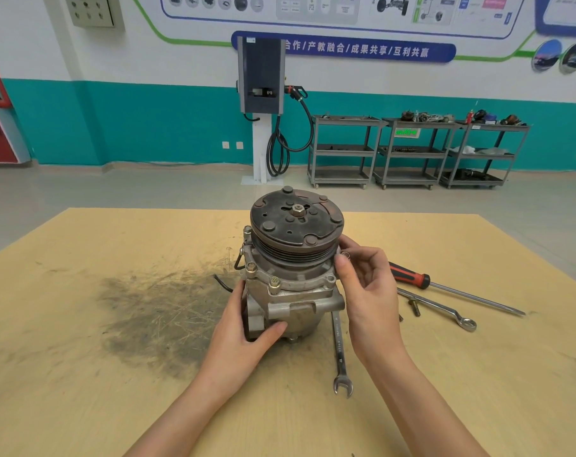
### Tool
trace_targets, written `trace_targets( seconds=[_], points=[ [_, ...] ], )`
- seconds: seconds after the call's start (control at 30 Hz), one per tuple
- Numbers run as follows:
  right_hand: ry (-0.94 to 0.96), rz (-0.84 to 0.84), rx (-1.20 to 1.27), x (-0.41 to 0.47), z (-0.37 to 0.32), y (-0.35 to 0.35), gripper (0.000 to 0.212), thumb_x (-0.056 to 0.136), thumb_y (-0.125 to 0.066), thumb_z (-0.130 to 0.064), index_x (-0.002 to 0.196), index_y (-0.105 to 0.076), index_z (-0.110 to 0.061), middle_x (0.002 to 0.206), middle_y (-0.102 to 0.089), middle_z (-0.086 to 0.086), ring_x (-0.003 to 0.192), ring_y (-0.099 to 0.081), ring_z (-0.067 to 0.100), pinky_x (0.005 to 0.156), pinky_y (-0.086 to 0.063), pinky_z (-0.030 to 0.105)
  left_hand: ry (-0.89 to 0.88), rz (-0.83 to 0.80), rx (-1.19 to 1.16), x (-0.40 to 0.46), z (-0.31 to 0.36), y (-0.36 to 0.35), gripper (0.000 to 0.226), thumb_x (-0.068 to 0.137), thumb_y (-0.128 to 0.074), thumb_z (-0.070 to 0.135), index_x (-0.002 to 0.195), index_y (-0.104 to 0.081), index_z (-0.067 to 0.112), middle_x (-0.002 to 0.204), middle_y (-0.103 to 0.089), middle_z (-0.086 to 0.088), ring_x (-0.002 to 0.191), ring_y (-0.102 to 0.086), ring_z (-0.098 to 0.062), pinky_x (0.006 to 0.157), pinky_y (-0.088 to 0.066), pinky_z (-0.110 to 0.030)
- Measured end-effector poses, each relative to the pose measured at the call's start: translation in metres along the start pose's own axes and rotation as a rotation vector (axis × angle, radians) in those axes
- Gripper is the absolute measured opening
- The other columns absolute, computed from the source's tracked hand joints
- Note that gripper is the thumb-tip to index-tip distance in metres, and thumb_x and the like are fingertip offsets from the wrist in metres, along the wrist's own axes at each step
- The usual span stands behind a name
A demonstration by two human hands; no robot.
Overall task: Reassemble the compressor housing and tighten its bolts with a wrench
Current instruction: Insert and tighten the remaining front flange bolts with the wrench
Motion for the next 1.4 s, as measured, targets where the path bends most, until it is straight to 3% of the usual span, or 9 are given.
trace_targets(
  seconds=[0.17, 0.37, 0.47, 0.57, 0.77, 0.87, 1.07, 1.27, 1.4],
  points=[
    [0.016, -0.017, -0.062, -0.002, 0.000, 0.000, 0.019, 0.101, -0.046, -0.013, 0.107, -0.063, -0.019, 0.121, -0.066, -0.007, 0.116, -0.060, 0.008, 0.095, -0.050, 0.024, -0.007, -0.010, -0.010, 0.000, 0.000, 0.000, 0.082, 0.082, -0.078, 0.037, 0.147, -0.030, 0.038, 0.128, -0.048, 0.039, 0.112, -0.042, 0.030, 0.087, -0.032, 0.006],
    [0.005, 0.004, 0.011, 0.001, -0.002, 0.001, 0.005, 0.094, -0.058, -0.008, 0.099, -0.058, -0.010, 0.120, -0.068, -0.006, 0.113, -0.062, 0.008, 0.087, -0.052, 0.018, -0.003, -0.002, -0.003, 0.000, -0.003, 0.000, 0.077, 0.081, -0.078, 0.037, 0.138, -0.029, 0.047, 0.115, -0.052, 0.050, 0.112, -0.042, 0.032, 0.086, -0.032, 0.007],
    [-0.007, 0.002, 0.012, 0.000, 0.001, 0.002, 0.007, 0.095, -0.057, -0.012, 0.102, -0.059, -0.013, 0.121, -0.067, -0.006, 0.114, -0.062, 0.011, 0.091, -0.053, 0.025, -0.009, -0.018, -0.006, 0.001, -0.002, 0.000, 0.081, 0.082, -0.078, 0.037, 0.149, -0.034, 0.033, 0.131, -0.055, 0.033, 0.124, -0.049, 0.014, 0.092, -0.036, 0.000],
    [0.014, -0.017, 0.004, -0.002, 0.001, 0.001, 0.017, 0.098, -0.050, -0.011, 0.107, -0.063, -0.017, 0.122, -0.066, -0.003, 0.118, -0.060, 0.012, 0.098, -0.050, 0.030, -0.025, -0.019, -0.009, 0.001, -0.001, 0.000, 0.081, 0.082, -0.078, 0.034, 0.150, -0.035, 0.028, 0.131, -0.056, 0.030, 0.123, -0.046, 0.017, 0.090, -0.035, 0.003],
    [-0.001, -0.007, 0.035, 0.001, -0.001, 0.002, 0.008, 0.092, -0.059, -0.005, 0.097, -0.060, -0.011, 0.118, -0.069, -0.009, 0.112, -0.063, 0.007, 0.085, -0.051, 0.015, -0.006, -0.007, 0.014, 0.000, 0.000, 0.001, 0.068, 0.083, -0.078, 0.033, 0.125, -0.031, 0.058, 0.110, -0.048, 0.059, 0.110, -0.041, 0.034, 0.084, -0.032, 0.008],
    [0.015, -0.006, 0.006, 0.001, 0.000, 0.002, 0.009, 0.092, -0.060, -0.007, 0.099, -0.059, -0.013, 0.119, -0.068, -0.009, 0.112, -0.063, 0.008, 0.088, -0.051, 0.017, -0.006, -0.012, 0.015, 0.000, 0.001, 0.001, 0.070, 0.083, -0.078, 0.032, 0.125, -0.029, 0.057, 0.108, -0.042, 0.065, 0.108, -0.039, 0.036, 0.083, -0.030, 0.009],
    [0.045, -0.024, -0.015, -0.002, -0.001, 0.001, 0.020, 0.098, -0.051, -0.005, 0.102, -0.065, -0.019, 0.122, -0.066, -0.004, 0.116, -0.060, 0.007, 0.091, -0.049, 0.018, -0.009, -0.009, -0.004, 0.000, 0.002, 0.001, 0.077, 0.081, -0.078, 0.036, 0.145, -0.034, 0.040, 0.126, -0.055, 0.037, 0.120, -0.046, 0.020, 0.092, -0.036, 0.000],
    [0.023, -0.003, 0.014, 0.000, 0.002, 0.001, 0.011, 0.093, -0.059, -0.007, 0.100, -0.060, -0.015, 0.120, -0.068, -0.006, 0.112, -0.063, 0.010, 0.087, -0.050, 0.017, -0.003, -0.026, -0.002, -0.001, 0.006, 0.002, 0.084, 0.081, -0.078, 0.035, 0.151, -0.035, 0.026, 0.132, -0.056, 0.028, 0.124, -0.049, 0.012, 0.095, -0.037, -0.001],
    [0.015, -0.022, 0.018, -0.002, 0.003, 0.002, 0.018, 0.098, -0.049, -0.013, 0.105, -0.065, -0.021, 0.123, -0.066, -0.004, 0.118, -0.060, 0.012, 0.095, -0.050, 0.025, 0.006, -0.036, -0.007, -0.001, 0.007, 0.002, 0.084, 0.082, -0.078, 0.035, 0.153, -0.033, 0.024, 0.139, -0.058, 0.017, 0.131, -0.051, -0.001, 0.111, -0.040, -0.028]
  ],
)
Point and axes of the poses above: each hand's wrist, its own x-axis towards the middle knuckle, its own y-axis out of the back of the hand, z = x × y, the point moved 1 cm from there along x, towards the middle knuckle
